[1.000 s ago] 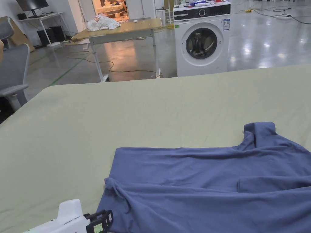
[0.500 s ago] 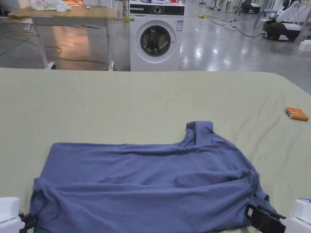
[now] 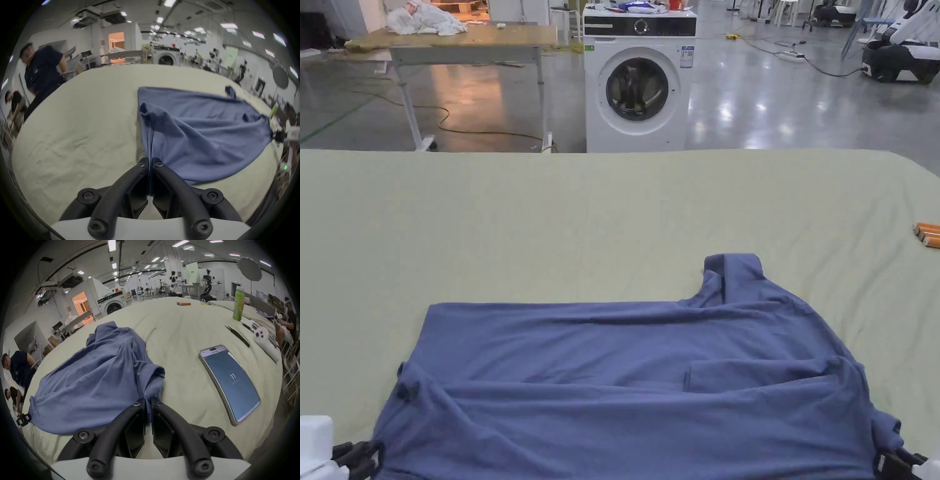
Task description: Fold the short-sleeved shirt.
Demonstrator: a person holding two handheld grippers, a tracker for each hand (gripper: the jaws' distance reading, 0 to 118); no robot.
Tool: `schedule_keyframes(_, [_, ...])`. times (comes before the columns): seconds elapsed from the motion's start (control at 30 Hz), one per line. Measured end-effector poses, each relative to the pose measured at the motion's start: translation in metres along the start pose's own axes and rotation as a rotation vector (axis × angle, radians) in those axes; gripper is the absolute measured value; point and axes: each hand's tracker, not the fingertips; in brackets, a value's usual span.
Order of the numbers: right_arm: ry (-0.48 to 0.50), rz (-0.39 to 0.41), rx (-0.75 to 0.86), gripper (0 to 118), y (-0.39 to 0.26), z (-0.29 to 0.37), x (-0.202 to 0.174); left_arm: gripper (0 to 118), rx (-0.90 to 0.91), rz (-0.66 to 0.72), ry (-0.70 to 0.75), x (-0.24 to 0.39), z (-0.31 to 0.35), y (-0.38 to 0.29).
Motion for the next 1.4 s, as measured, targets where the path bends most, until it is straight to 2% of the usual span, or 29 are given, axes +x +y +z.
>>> schedule_keyframes(0.1, [0.0, 0.01, 0.006, 4, -0.01, 0.019, 0.002, 0, 0.006, 0.099, -0.04, -0.002, 0.036, -0.01])
schedule_keyframes(0.2, [-0.047, 0.067, -0.001, 4, -0.025, 0.042, 0.005, 0, -0.026, 0.086, -0.019, 0.0, 0.061, -0.038])
schedule_keyframes(0.4, [-0.032, 0.041, -0.032, 4, -0.05, 0.082, 0.021, 0, -0.08, 0.116, -0.021, -0.003, 0.096, -0.069])
schedule_keyframes(0.47, [-0.045, 0.093, -0.042, 4, -0.056, 0.083, 0.02, 0, -0.061, 0.099, -0.028, -0.002, 0.096, -0.079])
schedule_keyframes(0.5, [-0.042, 0.108, -0.039, 5, -0.06, 0.082, 0.018, 9, -0.06, 0.1, -0.026, -0.002, 0.093, -0.082])
schedule_keyframes(0.53, [-0.042, 0.112, -0.039, 13, -0.062, 0.08, 0.016, 23, -0.065, 0.108, -0.017, -0.002, 0.089, -0.082])
schedule_keyframes(0.57, [-0.068, 0.129, -0.047, 36, -0.063, 0.078, 0.014, 48, -0.072, 0.094, 0.005, 0.0, 0.088, -0.083])
schedule_keyframes(0.6, [-0.1, 0.138, -0.022, 57, -0.064, 0.079, 0.014, 60, -0.055, 0.065, 0.018, 0.002, 0.089, -0.085])
schedule_keyframes(0.63, [-0.094, 0.138, -0.005, 72, -0.065, 0.082, 0.013, 62, -0.041, 0.043, 0.013, 0.005, 0.093, -0.084])
schedule_keyframes(0.67, [-0.079, 0.138, 0.016, 75, -0.064, 0.086, 0.013, 62, 0.004, 0.014, 0.007, 0.009, 0.1, -0.083])
schedule_keyframes(0.77, [0.027, 0.12, 0.11, 75, -0.059, 0.1, 0.004, 62, 0.16, -0.055, 0.012, 0.025, 0.118, -0.08])
schedule_keyframes(0.87, [0.1, 0.167, 0.171, 75, -0.055, 0.107, -0.008, 62, 0.269, -0.124, 0.028, 0.049, 0.127, -0.073])
schedule_keyframes(0.93, [0.129, 0.2, 0.195, 73, -0.052, 0.111, -0.02, 60, 0.303, -0.157, 0.037, 0.061, 0.126, -0.069])
schedule_keyframes(0.97, [0.158, 0.209, 0.202, 68, -0.05, 0.113, -0.027, 50, 0.316, -0.18, 0.057, 0.068, 0.125, -0.067])
schedule_keyframes(1.03, [0.211, 0.215, 0.211, 51, -0.048, 0.115, -0.037, 21, 0.325, -0.245, 0.048, 0.077, 0.125, -0.066])
schedule_keyframes(1.1, [0.258, 0.221, 0.225, 43, -0.047, 0.115, -0.042, 17, 0.303, -0.311, 0.024, 0.086, 0.124, -0.066])
schedule_keyframes(1.13, [0.268, 0.224, 0.232, 34, -0.047, 0.116, -0.046, 10, 0.294, -0.337, 0.037, 0.091, 0.121, -0.067])
schedule_keyframes(1.17, [0.265, 0.23, 0.229, 17, -0.047, 0.115, -0.051, 1, 0.297, -0.357, 0.037, 0.096, 0.121, -0.069])
schedule_keyframes(1.27, [0.294, 0.215, 0.217, 2, -0.048, 0.111, -0.054, 0, 0.272, -0.333, -0.011, 0.099, 0.123, -0.071])
schedule_keyframes(1.4, [0.277, 0.241, 0.216, 0, -0.049, 0.11, -0.06, 0, 0.263, -0.203, -0.051, 0.095, 0.127, -0.062])
